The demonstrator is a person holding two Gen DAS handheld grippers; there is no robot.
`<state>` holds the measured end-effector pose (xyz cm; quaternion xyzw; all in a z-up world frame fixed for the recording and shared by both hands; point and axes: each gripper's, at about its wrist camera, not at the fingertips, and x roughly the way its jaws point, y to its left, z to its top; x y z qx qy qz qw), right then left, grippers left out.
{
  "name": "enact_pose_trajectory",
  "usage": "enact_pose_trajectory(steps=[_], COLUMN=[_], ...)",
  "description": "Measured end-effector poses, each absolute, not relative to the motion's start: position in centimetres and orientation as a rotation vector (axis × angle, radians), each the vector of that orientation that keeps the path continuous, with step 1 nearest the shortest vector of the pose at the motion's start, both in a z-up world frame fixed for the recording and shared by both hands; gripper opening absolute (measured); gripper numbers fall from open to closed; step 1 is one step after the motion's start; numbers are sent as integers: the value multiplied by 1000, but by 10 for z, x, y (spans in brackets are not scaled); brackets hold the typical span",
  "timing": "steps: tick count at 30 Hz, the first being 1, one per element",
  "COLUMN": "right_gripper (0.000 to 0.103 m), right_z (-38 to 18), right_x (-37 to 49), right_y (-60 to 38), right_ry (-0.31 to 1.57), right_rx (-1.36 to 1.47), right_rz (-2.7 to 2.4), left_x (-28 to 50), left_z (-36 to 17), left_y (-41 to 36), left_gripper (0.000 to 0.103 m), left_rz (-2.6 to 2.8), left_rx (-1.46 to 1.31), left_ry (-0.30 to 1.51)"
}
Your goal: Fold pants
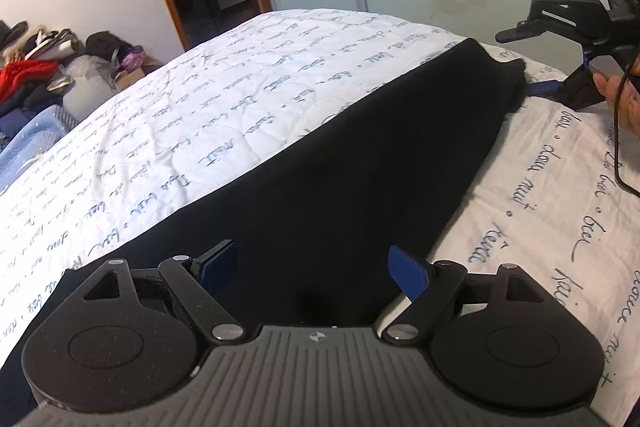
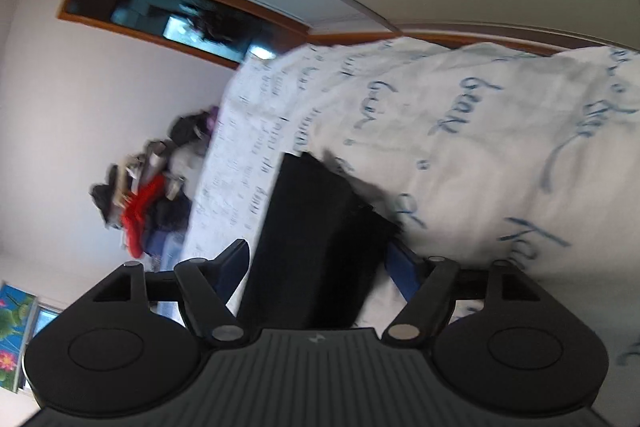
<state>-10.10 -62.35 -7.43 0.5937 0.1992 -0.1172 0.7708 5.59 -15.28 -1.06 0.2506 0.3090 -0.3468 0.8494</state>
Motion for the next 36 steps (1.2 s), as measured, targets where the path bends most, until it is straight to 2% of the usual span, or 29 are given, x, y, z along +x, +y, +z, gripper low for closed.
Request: enact_pose_trajectory(steps=[3,5,7,12,14,18,20,24,26,28,30,31,32,36], right_gripper=[73,65,63,64,64,64,64,64,46,34,33,24,9,8], right_z=[-78,-78,-83,-91,-92,-86,-88,-77,-85,-93,-96,-97,-100,-94], right_x=[-97,-97,-102,-110,-99,-91,-89,-70,-75,-77,-78,-77,-76,-72], right_y=[-619,-617,-618,-618,-620,-633,-633,-608,-615,-621,-622,-621,-622,-619], right_ry=[404,418,425,447,480,390,352,441,397,370,332,320,320,331], right_rx=[1270,1251,1304,1466,1429,1436,1417,1174,1238,1299,1318,1306,1290,1193], right_rz=[-258,-260,-231,-169,-166,-247,-252,-218,-259,-284,-272,-267,-261,-244], left_x=[62,64,64,64,62,57,60,79,89,100,112,118,124,151], left_z=[-12,-12,-10,-10,-11,-8,-7,-3,6,17,28,33,38,54], left_y=[-149,-148,-148,-153,-158,-158,-155,-163,-170,-180,-192,-199,-206,-243], left_gripper=[85,85,85,85,85,85,87,87,87,87,87,87,88,93], left_rz=[-708,-698,-701,-720,-729,-742,-743,-713,-712,-726,-745,-752,-756,-850], left_rx=[515,520,520,510,520,519,489,422,377,309,239,208,177,37], left_ry=[672,675,666,668,664,646,661,726,734,751,774,781,791,889])
